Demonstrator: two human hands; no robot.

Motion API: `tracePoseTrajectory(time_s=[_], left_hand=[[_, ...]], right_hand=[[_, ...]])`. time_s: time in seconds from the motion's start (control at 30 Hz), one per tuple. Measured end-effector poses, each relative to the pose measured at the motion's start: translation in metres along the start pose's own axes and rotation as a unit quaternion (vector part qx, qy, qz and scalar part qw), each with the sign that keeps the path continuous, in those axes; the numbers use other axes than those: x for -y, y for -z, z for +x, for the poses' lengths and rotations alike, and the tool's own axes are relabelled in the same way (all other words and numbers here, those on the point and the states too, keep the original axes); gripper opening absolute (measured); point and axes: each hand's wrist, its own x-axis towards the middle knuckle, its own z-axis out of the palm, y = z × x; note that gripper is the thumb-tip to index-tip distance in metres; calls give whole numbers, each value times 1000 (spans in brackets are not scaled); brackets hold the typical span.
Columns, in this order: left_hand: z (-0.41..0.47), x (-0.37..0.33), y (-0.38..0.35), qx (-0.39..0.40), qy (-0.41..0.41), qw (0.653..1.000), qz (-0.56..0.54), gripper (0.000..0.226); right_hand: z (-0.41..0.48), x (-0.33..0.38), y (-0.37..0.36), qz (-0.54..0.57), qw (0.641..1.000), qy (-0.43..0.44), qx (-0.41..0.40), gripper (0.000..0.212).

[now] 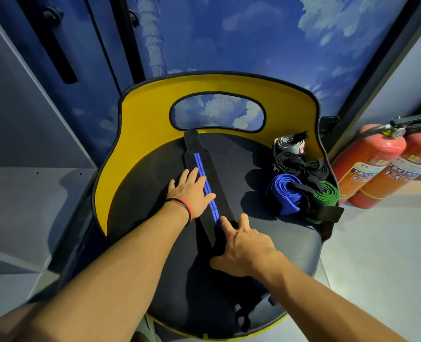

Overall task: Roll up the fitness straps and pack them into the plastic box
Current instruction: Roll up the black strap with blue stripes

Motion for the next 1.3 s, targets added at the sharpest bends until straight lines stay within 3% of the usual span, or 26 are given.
tracePoseTrajectory(time_s=[0.13,0.33,0.4,0.53,0.63,0.83,1.0,1.17,1.3], left_hand=[[-8,-6,-8,-58,-2,997,44,68],[-23,-22,-13,-132,0,991,-2,45],[-27,-29,-17,-112,14,993,-20,56],[-19,-30,-15,-51,29,995,-85,99],[-5,-24,-10,-56,7,997,-53,102],[13,-13,-6,-44,-12,997,-64,64],[9,-14,-16,-48,5,998,-47,63],[-6,-27,-17,-144,32,989,16,44],[-15,-30,-15,-93,31,994,-51,36]], right_hand=[[-5,-2,-2,-31,999,17,-14,99],[-6,3,-14,-55,995,11,-84,100],[-5,6,-21,-45,990,13,-135,89],[7,9,-31,-22,980,11,-199,79],[17,9,-26,-24,977,6,-214,80],[17,7,-26,-39,977,14,-210,81],[2,-2,-53,-49,969,29,-242,98],[-23,-33,-60,-21,964,123,-237,96],[-42,-64,-59,-26,958,213,-193,83]])
